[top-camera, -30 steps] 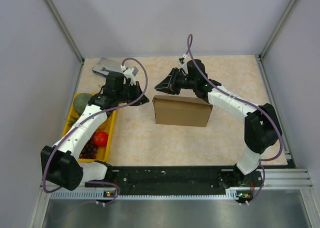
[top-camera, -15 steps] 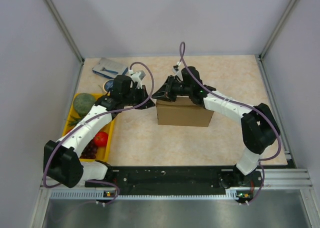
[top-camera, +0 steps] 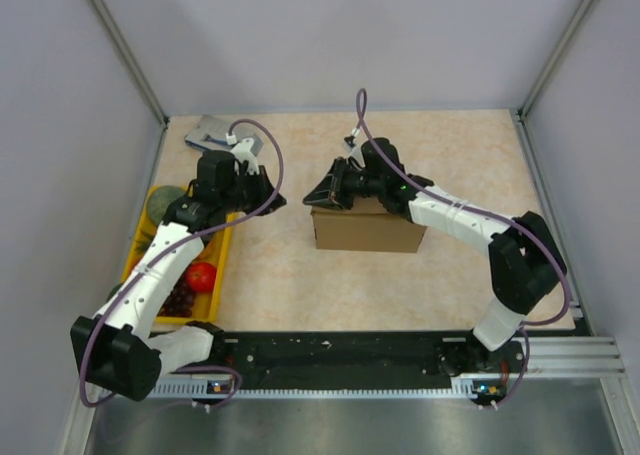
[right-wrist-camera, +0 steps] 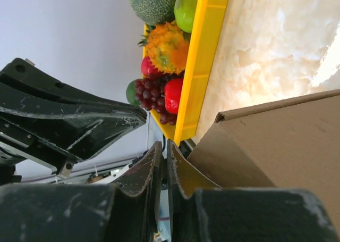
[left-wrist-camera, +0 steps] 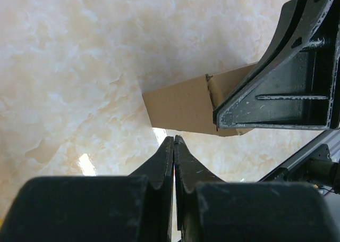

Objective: Fold the paper box

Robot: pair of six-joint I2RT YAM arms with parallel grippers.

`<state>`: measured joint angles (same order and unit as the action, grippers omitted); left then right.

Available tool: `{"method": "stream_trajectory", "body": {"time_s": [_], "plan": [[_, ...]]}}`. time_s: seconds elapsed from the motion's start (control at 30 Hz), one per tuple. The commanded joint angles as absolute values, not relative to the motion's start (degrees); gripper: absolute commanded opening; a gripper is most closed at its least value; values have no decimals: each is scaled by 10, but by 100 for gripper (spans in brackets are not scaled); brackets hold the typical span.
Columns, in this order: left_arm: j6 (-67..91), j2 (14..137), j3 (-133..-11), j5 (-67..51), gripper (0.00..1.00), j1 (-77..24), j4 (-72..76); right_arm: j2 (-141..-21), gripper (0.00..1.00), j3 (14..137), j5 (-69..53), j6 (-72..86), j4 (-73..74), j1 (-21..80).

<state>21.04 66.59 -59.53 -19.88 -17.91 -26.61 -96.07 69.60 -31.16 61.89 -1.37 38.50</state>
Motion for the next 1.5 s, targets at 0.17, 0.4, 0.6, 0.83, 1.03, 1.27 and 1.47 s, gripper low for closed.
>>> {"method": "stream_trajectory", "body": {"time_s": [0.17, 0.4, 0.6, 0.83, 1.03, 1.27, 1.47], "plan": [[201, 662, -591, -220, 3, -178, -262, -951, 8, 790, -276, 555, 79, 395], [221, 676, -585, -280, 3, -178, -232, -941, 8, 734, -278, 559, 62, 403], [257, 709, -578, -287, 0, -229, -195, -907, 8, 750, -265, 552, 83, 377], [263, 715, -579, -272, 0, -248, -188, -903, 8, 740, -276, 561, 76, 380], [262, 715, -598, -243, 0, -256, -199, -917, 8, 727, -271, 563, 65, 379], [239, 728, -626, -198, 0, -256, -243, -918, 8, 739, -272, 562, 65, 381], [257, 746, -632, -216, 0, -272, -222, -923, 8, 744, -271, 568, 64, 391]]}}
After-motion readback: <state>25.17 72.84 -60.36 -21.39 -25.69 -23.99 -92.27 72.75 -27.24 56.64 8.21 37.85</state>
